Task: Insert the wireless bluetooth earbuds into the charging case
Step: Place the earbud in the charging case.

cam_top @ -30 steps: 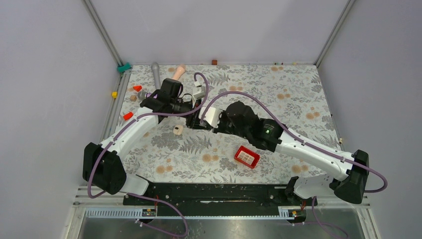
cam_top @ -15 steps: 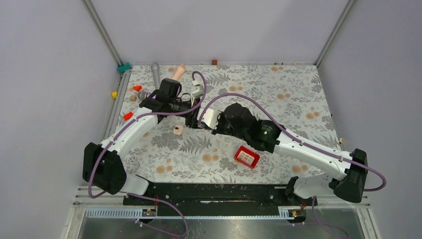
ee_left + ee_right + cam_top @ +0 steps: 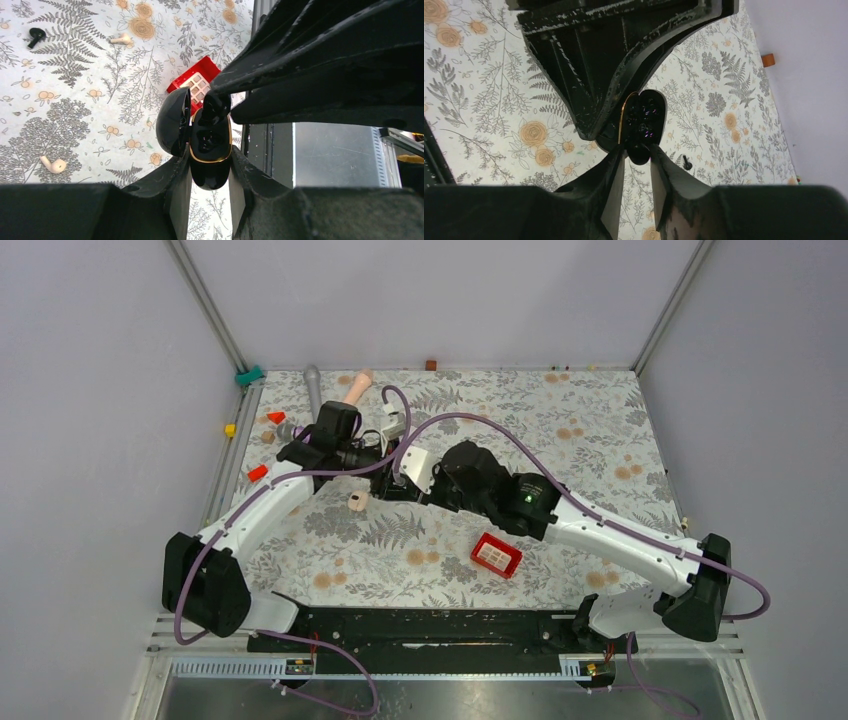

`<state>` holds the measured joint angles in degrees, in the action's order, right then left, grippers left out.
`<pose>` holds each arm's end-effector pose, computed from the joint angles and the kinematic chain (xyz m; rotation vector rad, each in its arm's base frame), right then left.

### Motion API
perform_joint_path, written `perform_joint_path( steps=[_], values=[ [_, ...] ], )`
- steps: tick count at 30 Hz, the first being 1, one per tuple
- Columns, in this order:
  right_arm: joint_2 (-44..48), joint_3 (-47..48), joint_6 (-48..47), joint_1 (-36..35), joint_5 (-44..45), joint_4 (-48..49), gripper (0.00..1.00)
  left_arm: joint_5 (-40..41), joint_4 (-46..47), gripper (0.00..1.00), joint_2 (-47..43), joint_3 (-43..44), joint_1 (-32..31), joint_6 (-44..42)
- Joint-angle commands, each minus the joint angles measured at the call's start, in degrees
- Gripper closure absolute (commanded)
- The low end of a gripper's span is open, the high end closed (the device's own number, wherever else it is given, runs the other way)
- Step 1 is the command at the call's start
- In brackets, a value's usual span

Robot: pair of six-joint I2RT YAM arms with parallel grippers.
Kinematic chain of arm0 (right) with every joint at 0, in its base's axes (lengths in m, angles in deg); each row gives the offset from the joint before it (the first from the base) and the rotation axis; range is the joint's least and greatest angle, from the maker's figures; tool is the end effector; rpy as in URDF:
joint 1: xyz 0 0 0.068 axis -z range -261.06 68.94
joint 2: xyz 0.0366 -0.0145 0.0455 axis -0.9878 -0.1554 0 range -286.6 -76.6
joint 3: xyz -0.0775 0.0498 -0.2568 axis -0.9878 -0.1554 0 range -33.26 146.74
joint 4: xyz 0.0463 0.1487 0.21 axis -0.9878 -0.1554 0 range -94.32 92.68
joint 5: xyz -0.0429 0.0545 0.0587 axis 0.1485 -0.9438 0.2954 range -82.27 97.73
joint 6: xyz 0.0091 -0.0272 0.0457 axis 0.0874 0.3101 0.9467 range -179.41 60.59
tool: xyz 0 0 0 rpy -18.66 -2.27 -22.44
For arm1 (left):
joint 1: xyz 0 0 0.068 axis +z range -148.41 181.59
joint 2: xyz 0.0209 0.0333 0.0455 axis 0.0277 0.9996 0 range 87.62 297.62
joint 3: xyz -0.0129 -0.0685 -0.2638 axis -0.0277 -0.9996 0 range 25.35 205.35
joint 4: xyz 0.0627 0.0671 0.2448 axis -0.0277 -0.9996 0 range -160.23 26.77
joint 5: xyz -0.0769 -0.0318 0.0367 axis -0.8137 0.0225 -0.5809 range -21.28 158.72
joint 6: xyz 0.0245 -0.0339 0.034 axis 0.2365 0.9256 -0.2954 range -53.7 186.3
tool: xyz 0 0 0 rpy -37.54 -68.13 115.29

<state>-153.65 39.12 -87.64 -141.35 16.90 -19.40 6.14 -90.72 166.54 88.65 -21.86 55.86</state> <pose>0.1573 0.2641 0.3615 -1.3475 1.5269 0.1892 0.2511 -0.1435 0.3028 1.1404 1.8456 -1.3699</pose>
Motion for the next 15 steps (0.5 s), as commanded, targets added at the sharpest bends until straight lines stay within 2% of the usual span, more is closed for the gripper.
perform_joint_path(
  steps=[1, 12, 15],
  values=[
    [0.6, 3.9, 3.2, -1.0, -3.4, -1.8, 0.65, 1.6, 5.1, 1.00, -1.8, 0.1, 0.9, -0.2],
    [0.4, 6.3, 5.1, -1.1, -3.1, -3.3, 0.47, 2.1, 5.1, 1.00, -2.1, -0.2, 0.9, -0.9],
    [0.7, 7.0, 4.8, -1.1, -1.0, -3.3, 0.39, 1.0, 5.1, 1.00, -2.5, -0.5, 0.9, -1.5]
  ],
)
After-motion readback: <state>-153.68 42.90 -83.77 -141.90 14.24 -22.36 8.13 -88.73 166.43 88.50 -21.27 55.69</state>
